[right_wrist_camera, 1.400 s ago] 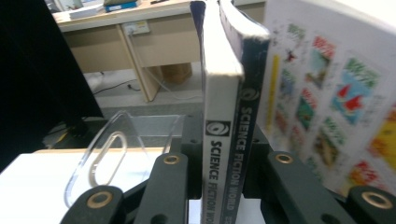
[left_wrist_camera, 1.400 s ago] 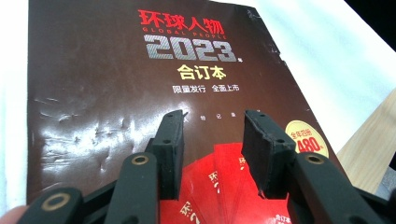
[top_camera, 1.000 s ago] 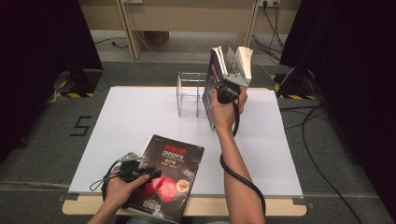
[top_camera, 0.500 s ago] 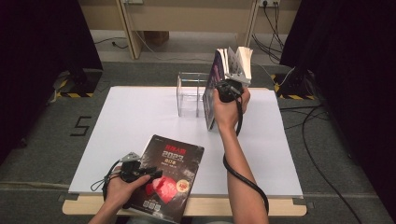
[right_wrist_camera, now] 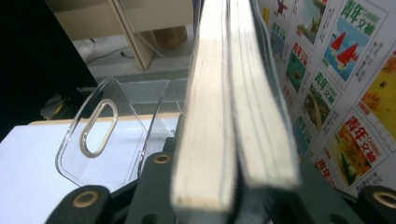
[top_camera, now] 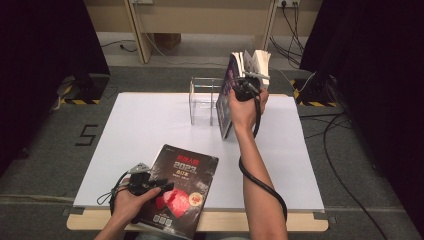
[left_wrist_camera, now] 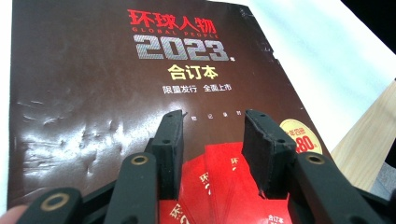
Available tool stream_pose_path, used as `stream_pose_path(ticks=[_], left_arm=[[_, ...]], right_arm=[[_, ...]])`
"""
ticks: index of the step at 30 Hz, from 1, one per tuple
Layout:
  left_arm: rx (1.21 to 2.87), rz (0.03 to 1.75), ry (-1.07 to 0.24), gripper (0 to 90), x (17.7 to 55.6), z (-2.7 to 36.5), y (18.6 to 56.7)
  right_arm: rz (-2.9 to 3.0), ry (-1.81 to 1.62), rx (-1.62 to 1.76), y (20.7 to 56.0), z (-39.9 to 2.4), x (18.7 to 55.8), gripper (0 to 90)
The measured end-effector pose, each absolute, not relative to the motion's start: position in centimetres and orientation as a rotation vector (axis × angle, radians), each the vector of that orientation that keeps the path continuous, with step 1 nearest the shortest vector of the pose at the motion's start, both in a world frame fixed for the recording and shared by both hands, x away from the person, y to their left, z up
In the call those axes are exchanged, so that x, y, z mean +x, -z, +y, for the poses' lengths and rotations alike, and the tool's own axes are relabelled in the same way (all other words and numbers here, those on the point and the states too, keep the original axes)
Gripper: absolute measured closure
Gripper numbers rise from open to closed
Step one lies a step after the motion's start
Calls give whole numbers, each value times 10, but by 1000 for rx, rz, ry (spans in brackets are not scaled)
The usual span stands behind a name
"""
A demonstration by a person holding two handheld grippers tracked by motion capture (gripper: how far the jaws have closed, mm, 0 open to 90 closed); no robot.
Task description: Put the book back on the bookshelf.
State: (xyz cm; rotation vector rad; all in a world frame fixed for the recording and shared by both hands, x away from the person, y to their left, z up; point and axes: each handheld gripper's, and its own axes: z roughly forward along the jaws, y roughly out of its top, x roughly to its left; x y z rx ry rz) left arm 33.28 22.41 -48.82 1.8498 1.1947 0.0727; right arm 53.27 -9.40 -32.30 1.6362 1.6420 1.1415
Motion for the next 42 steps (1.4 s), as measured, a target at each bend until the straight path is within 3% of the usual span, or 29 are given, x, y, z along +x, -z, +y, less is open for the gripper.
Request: stream_pose_path(ticks=[13,26,42], left_arm=[[1853,1191,-67,580,333,223,489],[1851,1180,-67,581,333,225,488],[1850,1170,-72,581,333,224,487]], right_arm=[[1716,-1041,1736,314,-92,544,764],[1588,-1183,1622,322,-88,543,769],[1582,-1103,1585,332,-88,543,717]])
